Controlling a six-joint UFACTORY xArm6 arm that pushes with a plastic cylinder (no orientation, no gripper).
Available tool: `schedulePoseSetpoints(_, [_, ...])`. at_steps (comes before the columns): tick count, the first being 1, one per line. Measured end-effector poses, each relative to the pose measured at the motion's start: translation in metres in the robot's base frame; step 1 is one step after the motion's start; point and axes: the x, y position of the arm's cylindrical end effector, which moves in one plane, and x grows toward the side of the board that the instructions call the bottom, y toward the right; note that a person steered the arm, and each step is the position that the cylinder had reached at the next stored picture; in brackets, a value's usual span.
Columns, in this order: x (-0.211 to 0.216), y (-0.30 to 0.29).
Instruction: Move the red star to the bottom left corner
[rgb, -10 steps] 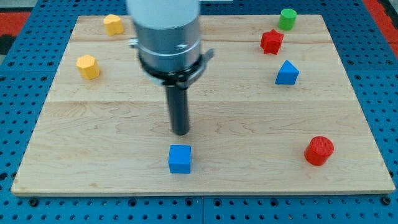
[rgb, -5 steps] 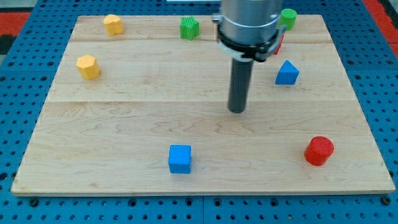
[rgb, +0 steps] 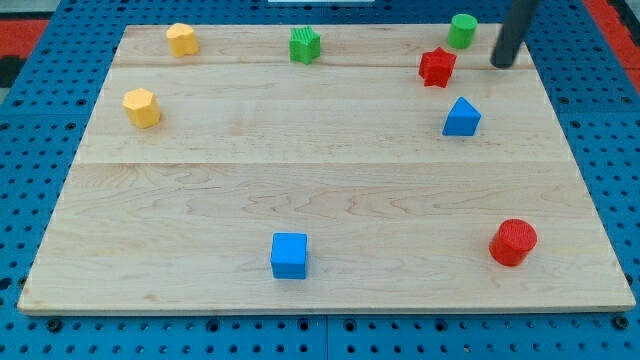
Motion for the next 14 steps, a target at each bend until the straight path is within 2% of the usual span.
schedulePoseSetpoints(1, [0.000, -0.057])
schedulePoseSetpoints(2, [0.021, -0.128])
schedulePoseSetpoints(3, [0.050, -0.174])
schedulePoseSetpoints(4, [0.066, -0.164])
schedulePoseSetpoints(5, [0.038, -0.166])
schedulePoseSetpoints(6, [0.030, -0.116])
schedulePoseSetpoints(7, [0.051, -0.101])
schedulePoseSetpoints(8, [0.085, -0.121])
schedulePoseSetpoints(9, [0.108, -0.177])
schedulePoseSetpoints(10, [0.088, -0.219])
schedulePoseSetpoints(11, [0.053, -0.226])
schedulePoseSetpoints(12, [0.055, -0.241])
schedulePoseSetpoints(14, [0.142, -0.279])
